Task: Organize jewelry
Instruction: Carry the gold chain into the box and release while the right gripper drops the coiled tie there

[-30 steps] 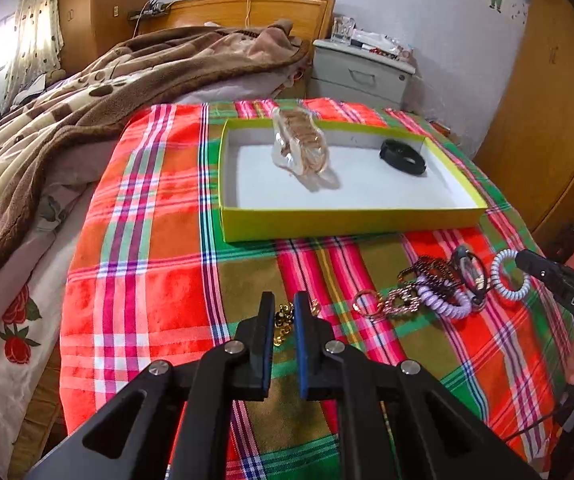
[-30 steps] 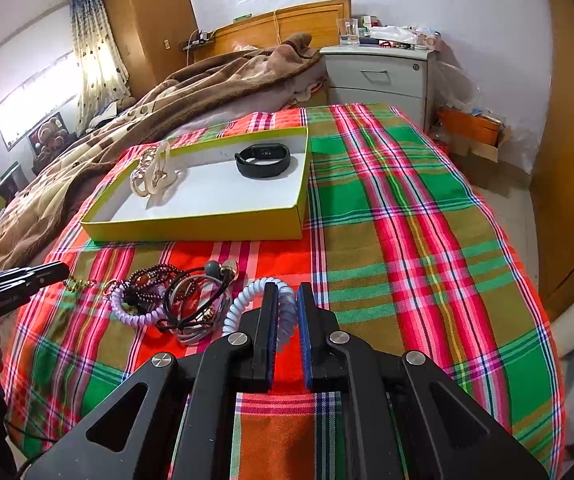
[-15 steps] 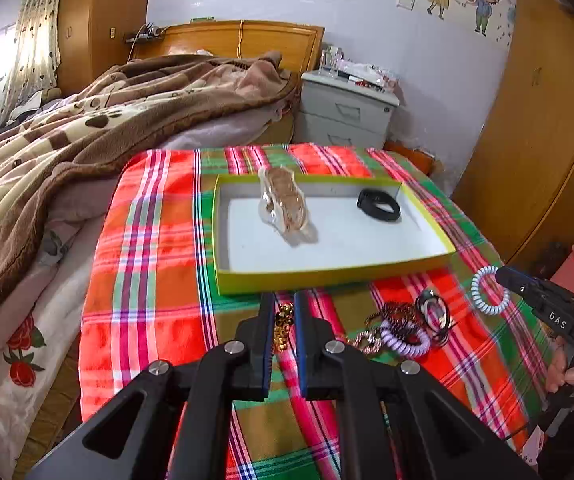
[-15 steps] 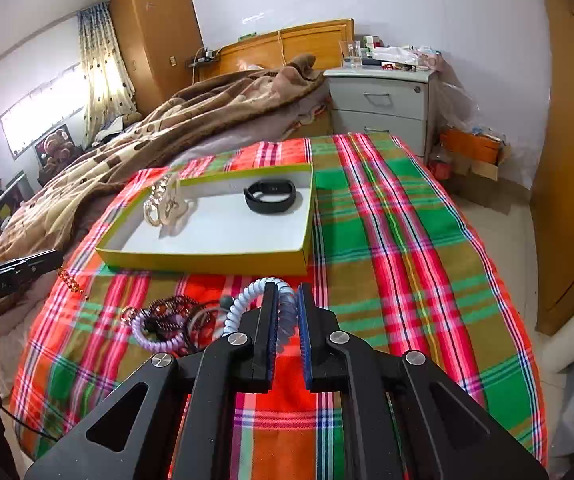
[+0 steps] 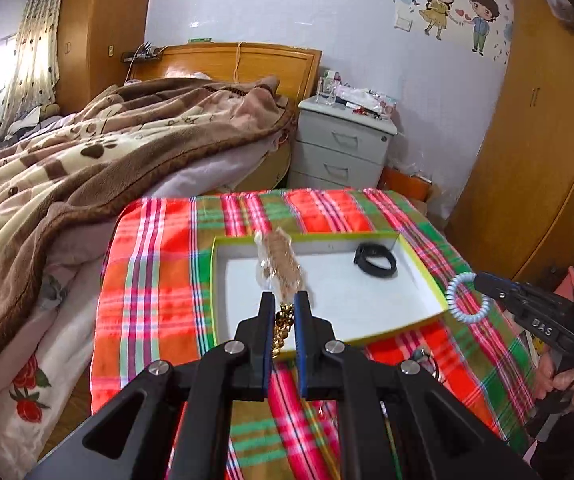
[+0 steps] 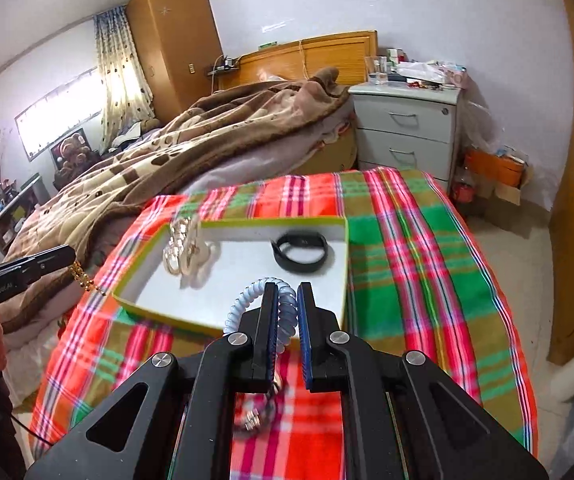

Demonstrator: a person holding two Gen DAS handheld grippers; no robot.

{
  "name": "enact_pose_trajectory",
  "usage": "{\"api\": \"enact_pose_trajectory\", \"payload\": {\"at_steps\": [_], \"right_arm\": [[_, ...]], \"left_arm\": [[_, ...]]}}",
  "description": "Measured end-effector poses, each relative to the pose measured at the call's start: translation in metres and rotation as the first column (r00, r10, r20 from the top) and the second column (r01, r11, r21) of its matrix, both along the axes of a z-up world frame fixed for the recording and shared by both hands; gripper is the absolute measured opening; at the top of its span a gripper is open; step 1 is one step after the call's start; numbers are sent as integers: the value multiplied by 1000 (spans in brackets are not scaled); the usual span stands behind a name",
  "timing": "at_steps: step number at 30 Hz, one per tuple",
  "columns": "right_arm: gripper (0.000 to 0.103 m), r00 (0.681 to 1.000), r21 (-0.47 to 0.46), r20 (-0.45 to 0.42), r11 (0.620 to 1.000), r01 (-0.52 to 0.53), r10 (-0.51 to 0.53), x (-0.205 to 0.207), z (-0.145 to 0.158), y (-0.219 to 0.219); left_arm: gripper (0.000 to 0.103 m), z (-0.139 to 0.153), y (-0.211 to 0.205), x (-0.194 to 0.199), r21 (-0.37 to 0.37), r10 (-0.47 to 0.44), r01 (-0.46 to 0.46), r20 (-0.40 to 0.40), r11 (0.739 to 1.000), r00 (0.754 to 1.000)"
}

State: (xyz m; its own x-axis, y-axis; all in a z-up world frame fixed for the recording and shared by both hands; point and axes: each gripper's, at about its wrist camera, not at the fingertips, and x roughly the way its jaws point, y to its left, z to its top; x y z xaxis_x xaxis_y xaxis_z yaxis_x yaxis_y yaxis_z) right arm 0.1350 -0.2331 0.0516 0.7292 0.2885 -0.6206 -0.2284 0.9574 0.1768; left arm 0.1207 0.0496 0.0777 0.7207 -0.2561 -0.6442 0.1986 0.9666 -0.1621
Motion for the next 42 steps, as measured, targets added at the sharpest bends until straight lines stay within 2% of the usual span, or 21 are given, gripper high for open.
{"api": "enact_pose_trajectory", "payload": {"at_steps": [8,16,30,35,39,42], "right_arm": [[10,999,-6,-35,1000,-27,27,49,-1,18],[10,994,-10,-90,998,-61,60,81,-19,32],[10,974,-23,-203,994,-110,103,132,-47,58],[10,965,-32,-230,990,-137,126,145,-53,71],[10,958,-34,-250,988,-152,139,153,-58,78],[10,952,-25,-270,987,-157,144,159,-63,78]], "left_arm": [[7,-1,-3,34,-17,-10,10,-7,1000,1000],[7,-33,1,54,-19,-9,7,-97,1000,995],[7,-72,-5,69,-35,-45,38,-210,999,977],[8,-77,-16,68,-2,-81,83,-226,997,971],[22,-82,-27,67,15,-127,135,-255,991,959],[24,-85,-33,67,36,-138,153,-273,988,952]]}}
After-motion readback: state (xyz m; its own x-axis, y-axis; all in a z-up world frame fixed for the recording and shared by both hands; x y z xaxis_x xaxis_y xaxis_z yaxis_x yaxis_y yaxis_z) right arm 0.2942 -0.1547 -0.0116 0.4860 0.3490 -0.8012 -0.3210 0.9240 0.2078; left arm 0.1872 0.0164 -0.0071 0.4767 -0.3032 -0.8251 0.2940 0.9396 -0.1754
